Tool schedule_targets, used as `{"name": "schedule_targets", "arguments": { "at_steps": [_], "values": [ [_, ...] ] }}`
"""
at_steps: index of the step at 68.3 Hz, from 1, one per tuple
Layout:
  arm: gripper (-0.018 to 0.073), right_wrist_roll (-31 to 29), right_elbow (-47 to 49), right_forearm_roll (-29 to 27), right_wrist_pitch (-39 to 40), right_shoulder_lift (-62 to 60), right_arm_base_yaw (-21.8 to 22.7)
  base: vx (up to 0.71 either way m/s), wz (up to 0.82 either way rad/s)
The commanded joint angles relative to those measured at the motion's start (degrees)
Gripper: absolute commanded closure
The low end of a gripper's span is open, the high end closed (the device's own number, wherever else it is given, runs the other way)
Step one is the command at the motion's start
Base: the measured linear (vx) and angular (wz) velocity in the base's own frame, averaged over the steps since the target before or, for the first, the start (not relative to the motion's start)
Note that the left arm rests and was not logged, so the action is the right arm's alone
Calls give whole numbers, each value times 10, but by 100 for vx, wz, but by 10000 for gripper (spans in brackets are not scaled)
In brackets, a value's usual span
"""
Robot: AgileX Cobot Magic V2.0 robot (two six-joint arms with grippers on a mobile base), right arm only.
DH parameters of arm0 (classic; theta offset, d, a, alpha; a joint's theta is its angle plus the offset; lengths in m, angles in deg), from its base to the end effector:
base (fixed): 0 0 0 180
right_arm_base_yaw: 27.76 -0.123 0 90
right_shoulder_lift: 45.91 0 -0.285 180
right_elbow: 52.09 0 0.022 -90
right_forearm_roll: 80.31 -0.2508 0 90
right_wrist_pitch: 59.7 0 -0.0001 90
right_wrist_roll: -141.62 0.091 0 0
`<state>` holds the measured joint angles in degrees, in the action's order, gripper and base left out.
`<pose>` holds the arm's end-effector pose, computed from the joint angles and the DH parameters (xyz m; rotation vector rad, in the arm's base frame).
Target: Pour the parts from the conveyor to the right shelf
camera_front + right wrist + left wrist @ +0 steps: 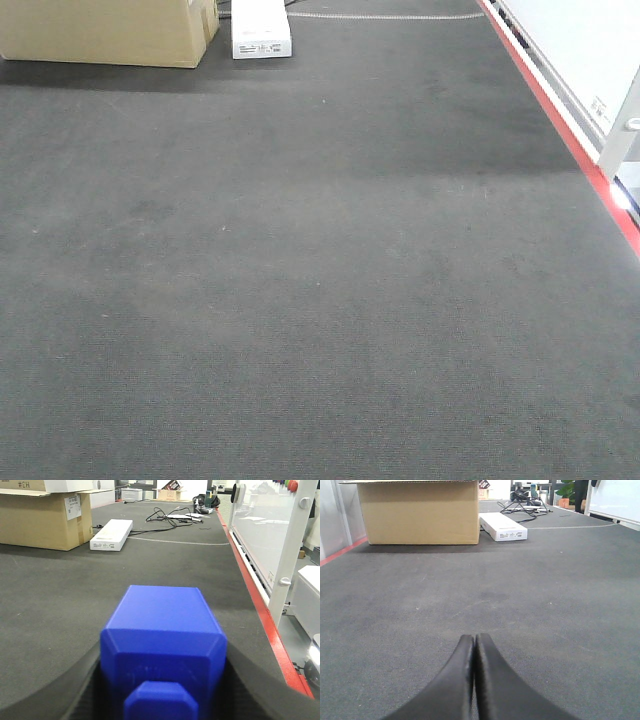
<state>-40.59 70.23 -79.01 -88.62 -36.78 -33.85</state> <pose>0.0309 0.0023 0.2780 -0.1292 1.6658 0.0270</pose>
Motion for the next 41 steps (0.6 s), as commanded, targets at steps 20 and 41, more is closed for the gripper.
{"name": "schedule_targets", "arguments": {
  "at_steps": [20, 41],
  "values": [
    [565, -4, 15, 6, 47, 8, 2, 0, 0],
    [565, -4, 15, 6, 47, 8, 2, 0, 1]
  ]
}}
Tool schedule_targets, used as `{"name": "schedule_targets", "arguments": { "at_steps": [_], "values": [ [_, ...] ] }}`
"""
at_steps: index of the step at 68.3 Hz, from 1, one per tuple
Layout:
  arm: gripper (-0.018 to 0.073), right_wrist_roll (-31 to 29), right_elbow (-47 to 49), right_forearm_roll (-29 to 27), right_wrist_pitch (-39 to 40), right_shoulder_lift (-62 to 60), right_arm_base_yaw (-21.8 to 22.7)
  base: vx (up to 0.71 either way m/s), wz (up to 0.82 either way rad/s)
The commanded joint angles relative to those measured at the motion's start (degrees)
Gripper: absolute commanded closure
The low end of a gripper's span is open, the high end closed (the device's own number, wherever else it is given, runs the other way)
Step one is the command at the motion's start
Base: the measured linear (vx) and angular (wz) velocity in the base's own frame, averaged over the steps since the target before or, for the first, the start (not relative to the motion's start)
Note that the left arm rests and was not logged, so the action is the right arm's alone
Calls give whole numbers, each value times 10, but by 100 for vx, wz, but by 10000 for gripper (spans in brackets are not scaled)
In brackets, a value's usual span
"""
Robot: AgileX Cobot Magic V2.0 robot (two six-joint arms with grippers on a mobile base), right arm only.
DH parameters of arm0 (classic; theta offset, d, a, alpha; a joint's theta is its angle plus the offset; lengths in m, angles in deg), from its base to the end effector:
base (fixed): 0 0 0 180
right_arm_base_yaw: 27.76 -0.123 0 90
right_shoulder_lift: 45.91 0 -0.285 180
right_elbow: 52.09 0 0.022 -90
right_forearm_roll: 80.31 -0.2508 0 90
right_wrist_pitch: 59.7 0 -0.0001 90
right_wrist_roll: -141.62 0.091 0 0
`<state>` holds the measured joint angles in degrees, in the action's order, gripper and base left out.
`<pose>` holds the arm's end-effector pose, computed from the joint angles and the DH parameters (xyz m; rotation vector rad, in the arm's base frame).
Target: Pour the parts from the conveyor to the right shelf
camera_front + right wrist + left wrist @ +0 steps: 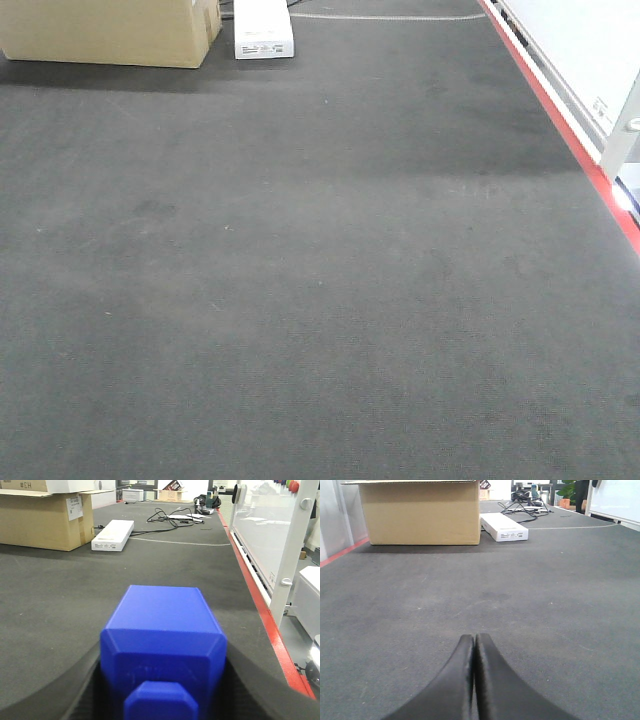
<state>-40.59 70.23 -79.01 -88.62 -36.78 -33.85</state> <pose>0.0309 0.0023 0.2780 -0.1292 1.6658 0.0270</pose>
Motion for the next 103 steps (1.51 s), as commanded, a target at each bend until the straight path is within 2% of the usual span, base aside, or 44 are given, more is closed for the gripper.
{"name": "schedule_targets", "arguments": {
  "at_steps": [1, 56, 103],
  "values": [
    [565, -4, 15, 6, 47, 8, 2, -2, 3],
    [565, -4, 15, 6, 47, 8, 2, -23, -15],
    [565, -4, 15, 6, 47, 8, 2, -36, -58]
  ]
}}
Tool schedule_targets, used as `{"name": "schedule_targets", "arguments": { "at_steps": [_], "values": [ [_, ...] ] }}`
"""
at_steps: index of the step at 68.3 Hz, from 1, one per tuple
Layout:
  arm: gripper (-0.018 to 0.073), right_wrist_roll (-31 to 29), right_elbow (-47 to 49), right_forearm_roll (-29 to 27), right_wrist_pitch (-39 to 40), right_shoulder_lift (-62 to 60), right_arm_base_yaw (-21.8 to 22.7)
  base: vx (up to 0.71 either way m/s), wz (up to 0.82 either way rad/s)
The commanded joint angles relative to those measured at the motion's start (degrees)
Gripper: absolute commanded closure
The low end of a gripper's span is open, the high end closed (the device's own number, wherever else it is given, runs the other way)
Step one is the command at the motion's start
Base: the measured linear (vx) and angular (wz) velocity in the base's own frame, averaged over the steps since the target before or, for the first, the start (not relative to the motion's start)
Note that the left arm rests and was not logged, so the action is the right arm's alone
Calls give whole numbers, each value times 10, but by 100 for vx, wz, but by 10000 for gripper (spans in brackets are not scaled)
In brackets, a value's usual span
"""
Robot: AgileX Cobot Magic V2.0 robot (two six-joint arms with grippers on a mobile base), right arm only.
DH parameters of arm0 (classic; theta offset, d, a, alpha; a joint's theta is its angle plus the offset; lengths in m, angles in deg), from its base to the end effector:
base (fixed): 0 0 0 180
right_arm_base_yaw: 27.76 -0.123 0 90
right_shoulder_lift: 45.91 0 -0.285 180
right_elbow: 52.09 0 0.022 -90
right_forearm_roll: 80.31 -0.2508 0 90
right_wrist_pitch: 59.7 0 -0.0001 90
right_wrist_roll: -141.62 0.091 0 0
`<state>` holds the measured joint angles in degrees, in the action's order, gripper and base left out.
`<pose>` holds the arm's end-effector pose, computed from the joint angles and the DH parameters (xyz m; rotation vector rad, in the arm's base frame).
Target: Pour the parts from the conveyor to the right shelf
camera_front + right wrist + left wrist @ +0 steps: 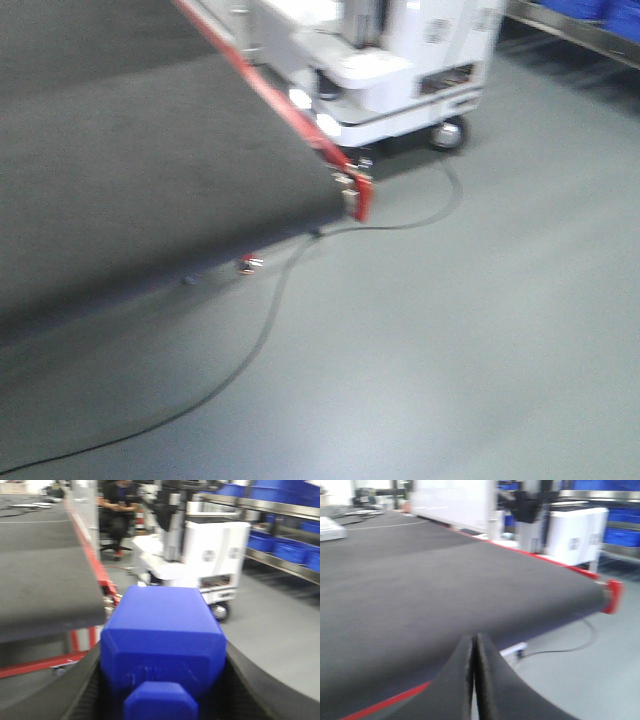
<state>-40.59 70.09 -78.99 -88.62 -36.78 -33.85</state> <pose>0.0312 0.0023 0.2773 -0.1295 1.6682 0.0266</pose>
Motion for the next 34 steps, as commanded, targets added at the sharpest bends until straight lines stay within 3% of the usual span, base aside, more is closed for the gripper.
{"name": "schedule_targets", "arguments": {
  "at_steps": [1, 34],
  "values": [
    [565, -4, 17, 5, 47, 8, 2, -32, -70],
    [565, -4, 17, 5, 47, 8, 2, -28, -75]
  ]
}}
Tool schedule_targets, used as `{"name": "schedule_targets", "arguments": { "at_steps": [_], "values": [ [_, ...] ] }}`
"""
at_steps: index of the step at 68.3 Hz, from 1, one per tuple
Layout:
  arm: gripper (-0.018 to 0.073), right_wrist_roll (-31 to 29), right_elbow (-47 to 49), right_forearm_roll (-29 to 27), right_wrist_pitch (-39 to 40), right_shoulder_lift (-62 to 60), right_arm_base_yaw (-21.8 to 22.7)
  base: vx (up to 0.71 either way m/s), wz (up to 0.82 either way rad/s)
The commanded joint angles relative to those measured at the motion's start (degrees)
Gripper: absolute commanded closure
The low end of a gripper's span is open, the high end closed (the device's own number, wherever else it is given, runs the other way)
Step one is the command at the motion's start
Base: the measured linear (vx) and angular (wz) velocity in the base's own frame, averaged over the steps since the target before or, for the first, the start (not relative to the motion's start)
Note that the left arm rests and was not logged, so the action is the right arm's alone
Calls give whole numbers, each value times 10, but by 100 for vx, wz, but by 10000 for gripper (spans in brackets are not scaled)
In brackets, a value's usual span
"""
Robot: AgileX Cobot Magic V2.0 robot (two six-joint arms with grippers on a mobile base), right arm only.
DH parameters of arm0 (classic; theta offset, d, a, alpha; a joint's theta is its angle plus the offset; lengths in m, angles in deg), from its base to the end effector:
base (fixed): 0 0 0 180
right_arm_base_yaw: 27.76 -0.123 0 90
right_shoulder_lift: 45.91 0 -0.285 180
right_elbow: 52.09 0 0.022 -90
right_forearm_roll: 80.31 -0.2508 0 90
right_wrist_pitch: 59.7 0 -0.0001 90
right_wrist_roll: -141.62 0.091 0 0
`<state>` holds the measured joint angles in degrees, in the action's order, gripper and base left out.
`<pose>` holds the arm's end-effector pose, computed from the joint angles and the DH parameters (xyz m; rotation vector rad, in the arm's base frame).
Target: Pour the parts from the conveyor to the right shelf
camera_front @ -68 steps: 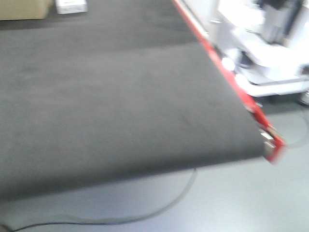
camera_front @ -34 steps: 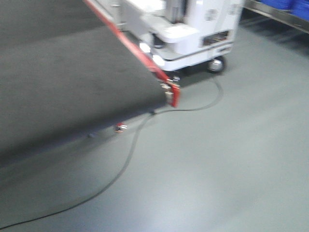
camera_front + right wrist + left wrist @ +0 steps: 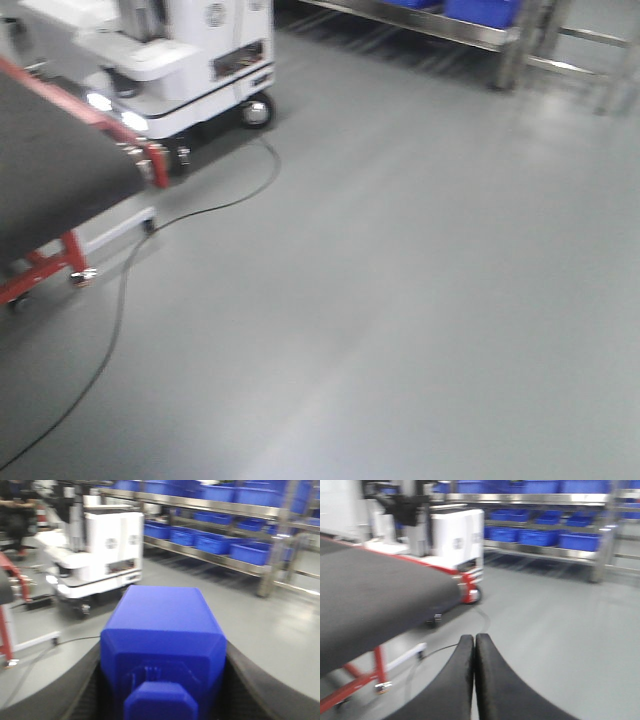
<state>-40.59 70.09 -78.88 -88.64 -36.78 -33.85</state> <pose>0.0312 0.0022 0.2772 -0.1302 1.6684 0.0245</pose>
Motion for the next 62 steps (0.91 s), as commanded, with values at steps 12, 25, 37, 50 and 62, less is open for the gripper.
{"name": "schedule_targets", "arguments": {
  "at_steps": [12, 25, 37, 50, 62],
  "values": [
    [565, -4, 17, 4, 47, 8, 2, -24, -78],
    [565, -4, 17, 4, 47, 8, 2, -22, -82],
    [565, -4, 17, 4, 47, 8, 2, -19, -81],
    [565, -4, 17, 4, 47, 8, 2, -17, -69],
    [565, -4, 17, 4, 47, 8, 2, -13, -50]
  ]
}}
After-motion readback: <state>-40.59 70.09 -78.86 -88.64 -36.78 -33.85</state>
